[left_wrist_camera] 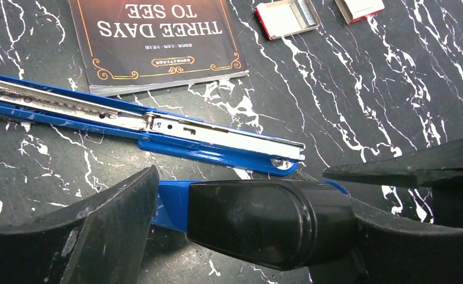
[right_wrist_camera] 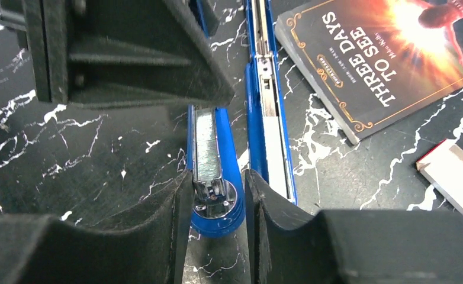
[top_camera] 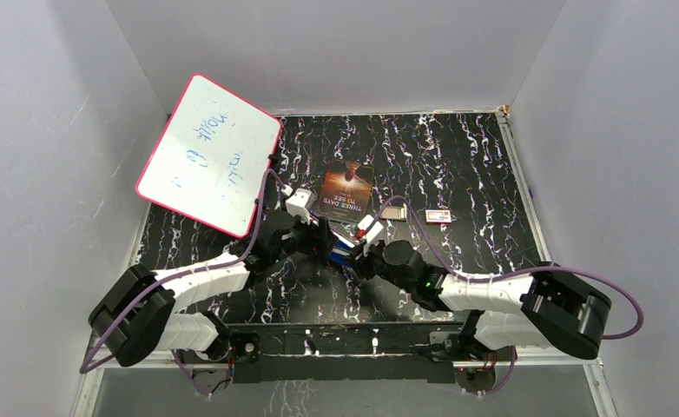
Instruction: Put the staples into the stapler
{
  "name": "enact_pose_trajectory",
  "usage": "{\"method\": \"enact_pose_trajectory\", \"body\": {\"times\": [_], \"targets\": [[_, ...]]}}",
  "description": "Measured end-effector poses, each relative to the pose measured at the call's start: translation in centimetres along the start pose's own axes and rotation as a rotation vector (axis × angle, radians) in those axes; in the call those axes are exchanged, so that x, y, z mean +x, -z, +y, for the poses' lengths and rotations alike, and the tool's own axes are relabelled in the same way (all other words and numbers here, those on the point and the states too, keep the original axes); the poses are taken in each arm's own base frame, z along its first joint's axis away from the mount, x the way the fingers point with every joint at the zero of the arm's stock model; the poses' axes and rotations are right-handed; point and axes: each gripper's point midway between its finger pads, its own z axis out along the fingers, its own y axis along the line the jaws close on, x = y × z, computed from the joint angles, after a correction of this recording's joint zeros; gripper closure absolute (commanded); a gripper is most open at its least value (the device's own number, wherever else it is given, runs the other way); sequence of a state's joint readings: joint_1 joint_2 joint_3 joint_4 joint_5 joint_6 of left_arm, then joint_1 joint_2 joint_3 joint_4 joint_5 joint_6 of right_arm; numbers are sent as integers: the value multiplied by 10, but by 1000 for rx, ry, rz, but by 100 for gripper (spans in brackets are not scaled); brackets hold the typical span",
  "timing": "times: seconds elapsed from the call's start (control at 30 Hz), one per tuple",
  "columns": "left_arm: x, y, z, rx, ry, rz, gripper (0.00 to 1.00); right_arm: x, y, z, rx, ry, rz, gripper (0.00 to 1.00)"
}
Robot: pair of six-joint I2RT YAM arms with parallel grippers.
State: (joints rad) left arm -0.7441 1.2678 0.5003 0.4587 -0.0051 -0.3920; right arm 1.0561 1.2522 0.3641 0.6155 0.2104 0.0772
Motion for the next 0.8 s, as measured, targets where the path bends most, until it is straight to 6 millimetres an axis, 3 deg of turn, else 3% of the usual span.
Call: {"method": "enact_pose_trajectory", "body": {"times": [0.13, 0.37, 0.53, 0.8], "targets": [[3, -1, -4, 5, -25, 4, 18, -6, 2, -1, 6, -7, -27, 55], [5, -5, -14, 24, -59, 21, 13, 23, 4, -1, -2, 3, 41, 54], [5, -4, -18, 31, -67, 39, 9, 30, 4, -1, -4, 6, 60, 52], [-23, 3, -40, 105, -61, -7, 8, 33, 4, -1, -6, 6, 58, 49]]}}
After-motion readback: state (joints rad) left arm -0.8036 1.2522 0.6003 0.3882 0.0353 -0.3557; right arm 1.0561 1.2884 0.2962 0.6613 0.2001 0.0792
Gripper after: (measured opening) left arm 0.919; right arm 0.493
